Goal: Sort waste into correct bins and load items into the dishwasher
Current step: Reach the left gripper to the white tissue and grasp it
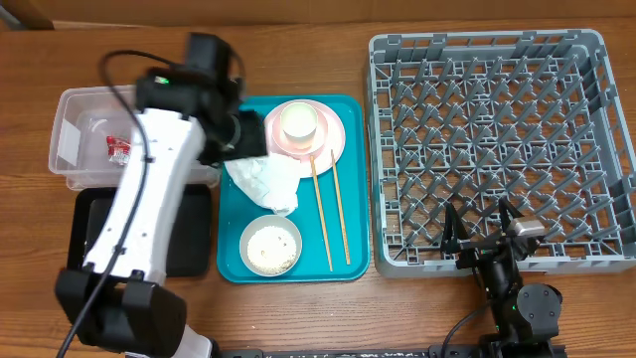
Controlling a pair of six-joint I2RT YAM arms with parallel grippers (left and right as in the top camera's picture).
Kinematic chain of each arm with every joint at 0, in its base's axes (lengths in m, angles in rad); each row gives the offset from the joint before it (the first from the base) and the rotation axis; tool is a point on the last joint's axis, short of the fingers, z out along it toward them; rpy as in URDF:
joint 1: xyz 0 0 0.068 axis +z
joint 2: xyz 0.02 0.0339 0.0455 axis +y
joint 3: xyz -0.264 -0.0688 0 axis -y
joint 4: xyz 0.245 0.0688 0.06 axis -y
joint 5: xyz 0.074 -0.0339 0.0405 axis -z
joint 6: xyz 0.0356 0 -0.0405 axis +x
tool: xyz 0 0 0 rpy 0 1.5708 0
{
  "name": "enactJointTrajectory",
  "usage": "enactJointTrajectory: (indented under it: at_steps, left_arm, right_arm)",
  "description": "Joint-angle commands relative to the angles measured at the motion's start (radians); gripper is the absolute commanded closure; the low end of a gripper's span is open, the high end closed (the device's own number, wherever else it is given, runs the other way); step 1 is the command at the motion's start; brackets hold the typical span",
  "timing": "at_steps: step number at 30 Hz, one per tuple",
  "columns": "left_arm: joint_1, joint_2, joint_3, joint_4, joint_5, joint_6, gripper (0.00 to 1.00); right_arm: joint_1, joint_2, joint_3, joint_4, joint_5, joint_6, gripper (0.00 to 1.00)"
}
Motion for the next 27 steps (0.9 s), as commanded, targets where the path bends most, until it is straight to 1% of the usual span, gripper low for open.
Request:
enactJointTrajectory:
  at_steps: [1,5,7,15,21,27]
  left_arm:
    - [-0.053,0.008,-0.119,0.075,-0.037,-0.032,0.31]
    - [-0.088,0.008,-0.243,0.178,-0.040,-0.048,0.30]
    - [-0.092,0.008,-0.292,0.223,-0.066,-0.049,0.30]
    - [-0.090,0.008,-0.416,0.387,-0.149,-0.048,0.30]
    - [-0.091,0.008,-0.500,0.513,-0.150,-0.048,0.30]
    - [-0.091,0.008,-0.575,0.623,-0.241,-0.048,0.26]
  right_arm:
    - [0.000,-0.008,-0.010,0.008,0.001,0.003,0.00]
    - [0.000,-0.008,-0.010,0.008,0.001,0.003,0.00]
    - [0.000,-0.008,-0.010,0.008,0.001,0.003,0.00]
    - [0.000,-0.008,-0.010,0.008,0.001,0.003,0.00]
    - [0.000,-0.008,-0.010,0.008,0.001,0.003,0.00]
    - [0.000,-0.008,-0.010,0.008,0.001,0.003,0.00]
